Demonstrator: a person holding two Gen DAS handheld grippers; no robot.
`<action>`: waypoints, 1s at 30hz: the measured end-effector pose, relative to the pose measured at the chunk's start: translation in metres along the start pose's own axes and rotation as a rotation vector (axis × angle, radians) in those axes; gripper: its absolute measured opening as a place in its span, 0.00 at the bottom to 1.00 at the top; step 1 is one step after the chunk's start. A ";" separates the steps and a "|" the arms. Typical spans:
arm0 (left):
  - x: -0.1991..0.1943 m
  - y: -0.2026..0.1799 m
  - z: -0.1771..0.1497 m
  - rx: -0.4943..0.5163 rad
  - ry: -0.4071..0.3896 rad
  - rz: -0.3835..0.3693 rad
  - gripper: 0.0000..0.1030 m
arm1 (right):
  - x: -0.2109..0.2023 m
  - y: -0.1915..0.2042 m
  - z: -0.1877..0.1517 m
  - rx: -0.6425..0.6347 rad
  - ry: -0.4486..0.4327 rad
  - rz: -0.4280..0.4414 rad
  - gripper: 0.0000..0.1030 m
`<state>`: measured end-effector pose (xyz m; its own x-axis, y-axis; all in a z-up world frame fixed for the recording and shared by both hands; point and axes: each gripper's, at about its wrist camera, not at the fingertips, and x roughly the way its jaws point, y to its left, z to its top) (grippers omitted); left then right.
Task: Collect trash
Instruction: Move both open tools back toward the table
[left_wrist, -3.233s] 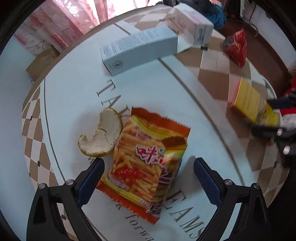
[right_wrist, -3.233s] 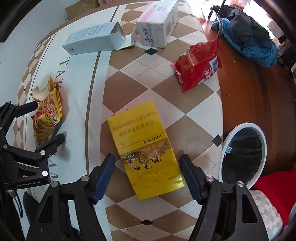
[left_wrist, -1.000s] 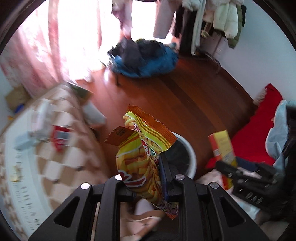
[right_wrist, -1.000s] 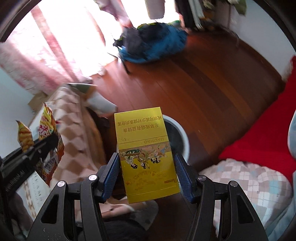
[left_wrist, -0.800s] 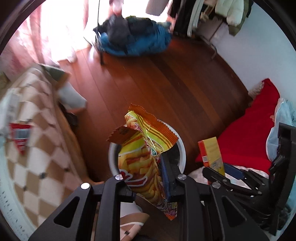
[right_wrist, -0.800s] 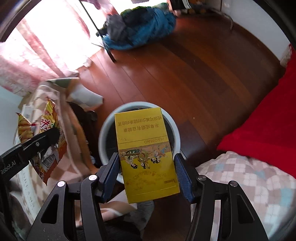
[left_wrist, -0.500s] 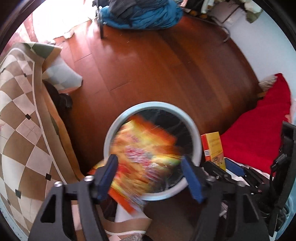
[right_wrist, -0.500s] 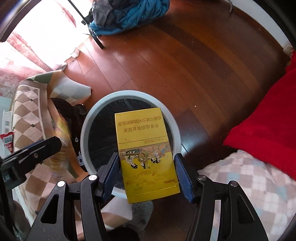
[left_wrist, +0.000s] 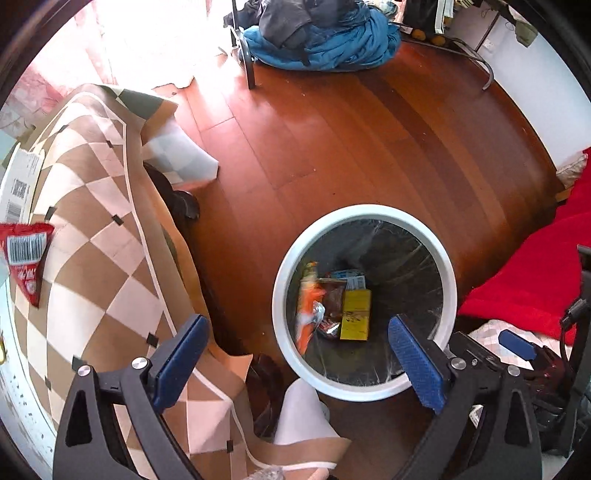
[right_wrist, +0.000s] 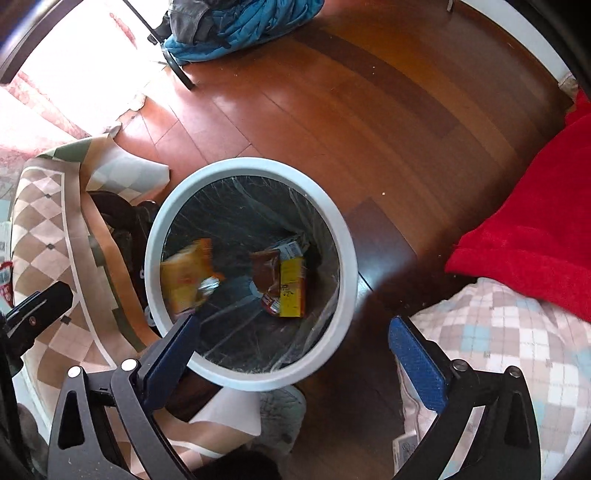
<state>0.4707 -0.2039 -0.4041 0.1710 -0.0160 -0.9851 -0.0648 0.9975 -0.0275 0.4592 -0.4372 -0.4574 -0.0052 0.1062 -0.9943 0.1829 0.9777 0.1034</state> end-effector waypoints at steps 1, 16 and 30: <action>-0.002 0.000 -0.003 -0.002 0.000 -0.001 0.97 | -0.005 -0.001 -0.003 -0.006 -0.003 -0.006 1.00; -0.081 0.002 -0.031 0.001 -0.101 0.010 0.97 | -0.097 0.018 -0.036 -0.068 -0.096 -0.052 1.00; -0.183 0.022 -0.071 -0.027 -0.261 0.032 0.97 | -0.206 0.050 -0.075 -0.092 -0.227 -0.009 1.00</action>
<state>0.3680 -0.1834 -0.2363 0.4165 0.0370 -0.9084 -0.1001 0.9950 -0.0053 0.3954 -0.3966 -0.2451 0.2165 0.0645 -0.9742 0.0931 0.9919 0.0863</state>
